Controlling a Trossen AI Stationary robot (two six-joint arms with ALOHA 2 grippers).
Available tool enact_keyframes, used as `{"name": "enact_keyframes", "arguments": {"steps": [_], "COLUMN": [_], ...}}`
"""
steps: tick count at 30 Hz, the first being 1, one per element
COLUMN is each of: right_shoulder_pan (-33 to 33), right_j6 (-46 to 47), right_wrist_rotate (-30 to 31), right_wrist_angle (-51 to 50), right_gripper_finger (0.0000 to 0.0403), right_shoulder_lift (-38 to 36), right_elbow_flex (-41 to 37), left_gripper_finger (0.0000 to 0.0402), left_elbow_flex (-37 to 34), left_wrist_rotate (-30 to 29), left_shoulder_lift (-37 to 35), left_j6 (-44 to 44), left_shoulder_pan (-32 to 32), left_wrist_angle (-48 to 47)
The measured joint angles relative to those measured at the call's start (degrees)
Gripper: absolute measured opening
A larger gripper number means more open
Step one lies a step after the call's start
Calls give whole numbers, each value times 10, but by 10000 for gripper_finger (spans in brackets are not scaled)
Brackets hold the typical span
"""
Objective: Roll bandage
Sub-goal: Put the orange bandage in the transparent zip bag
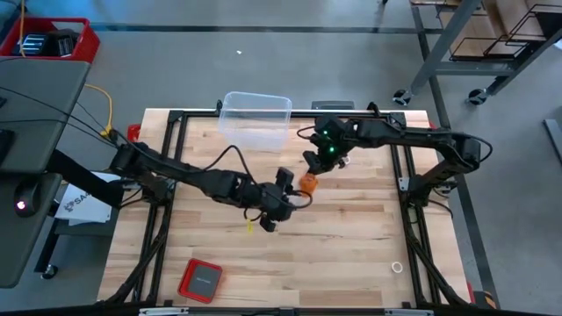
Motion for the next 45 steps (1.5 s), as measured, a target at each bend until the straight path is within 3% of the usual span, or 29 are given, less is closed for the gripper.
{"name": "enact_keyframes", "arguments": {"steps": [6,14,31,36,40,45], "right_shoulder_pan": [-2,-6,-10,-10,-8,1], "right_j6": [4,6,18,30,15,7], "right_wrist_rotate": [-22,-35,-57,-4,47,95], "right_wrist_angle": [9,13,37,14,-50,-72], "right_gripper_finger": [0,0,0,0,0,0], "right_shoulder_lift": [2,2,2,2,2,0], "right_elbow_flex": [0,0,0,0,0,2], "left_gripper_finger": [204,191,21,6,3,1], "left_elbow_flex": [0,0,0,29,82,122], "left_wrist_rotate": [-34,-21,-50,-43,32,106], "left_shoulder_lift": [14,24,52,52,51,49], "left_j6": [100,169,230,172,56,-39], "left_shoulder_pan": [5,12,22,22,35,53], "left_wrist_angle": [44,34,4,-65,-156,-180]}}
